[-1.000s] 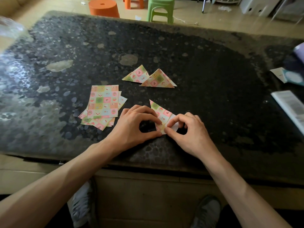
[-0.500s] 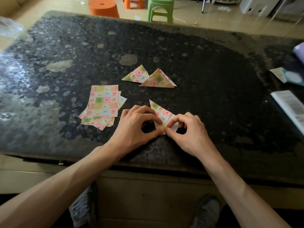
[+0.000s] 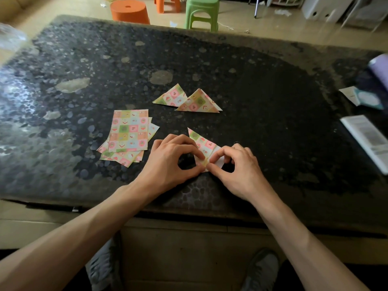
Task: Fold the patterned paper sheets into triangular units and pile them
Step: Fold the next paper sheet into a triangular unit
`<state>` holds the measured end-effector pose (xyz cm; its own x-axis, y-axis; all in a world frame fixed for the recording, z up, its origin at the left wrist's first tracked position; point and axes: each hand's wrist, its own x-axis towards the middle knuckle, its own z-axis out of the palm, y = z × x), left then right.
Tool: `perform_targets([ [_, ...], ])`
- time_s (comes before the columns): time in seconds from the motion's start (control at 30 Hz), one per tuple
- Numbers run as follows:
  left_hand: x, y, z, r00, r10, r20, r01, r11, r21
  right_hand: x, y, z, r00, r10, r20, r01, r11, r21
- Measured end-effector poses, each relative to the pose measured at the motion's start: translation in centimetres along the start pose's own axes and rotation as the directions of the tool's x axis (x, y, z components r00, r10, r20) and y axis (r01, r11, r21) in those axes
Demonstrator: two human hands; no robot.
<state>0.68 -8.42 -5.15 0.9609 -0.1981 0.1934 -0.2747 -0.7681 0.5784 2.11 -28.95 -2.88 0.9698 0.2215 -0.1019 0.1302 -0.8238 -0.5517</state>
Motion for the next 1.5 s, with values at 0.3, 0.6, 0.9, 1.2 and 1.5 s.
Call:
perform_targets([
  [0.3,0.0,0.3,-0.3,0.999,-0.018,0.045,0.018,1.0,-0.016,-0.1,-0.1,0.2,1.0,0.006,0.016,-0.006,1.0,-0.015],
  [0.6,0.0,0.1,-0.3,0.999,-0.006,0.036,0.006,1.0,-0.002,-0.3,0.0,0.2,1.0,-0.002,0.015,0.002,1.0,-0.026],
  [0.9,0.2,0.4,-0.2,0.997,-0.054,0.054,0.054,0.998,0.012,-0.2,-0.3,-0.4,0.997,0.028,0.071,-0.028,1.0,0.005],
  [1.2,0.1,0.7,-0.2,0.994,-0.091,0.057,0.091,0.996,0.012,0.0,-0.4,-1.1,0.992,0.059,0.114,-0.064,0.997,0.037],
  [1.5,0.1,0.8,0.0,0.991,-0.119,0.055,0.12,0.993,-0.01,0.7,0.4,-1.6,0.985,0.061,0.163,-0.089,0.982,0.169],
])
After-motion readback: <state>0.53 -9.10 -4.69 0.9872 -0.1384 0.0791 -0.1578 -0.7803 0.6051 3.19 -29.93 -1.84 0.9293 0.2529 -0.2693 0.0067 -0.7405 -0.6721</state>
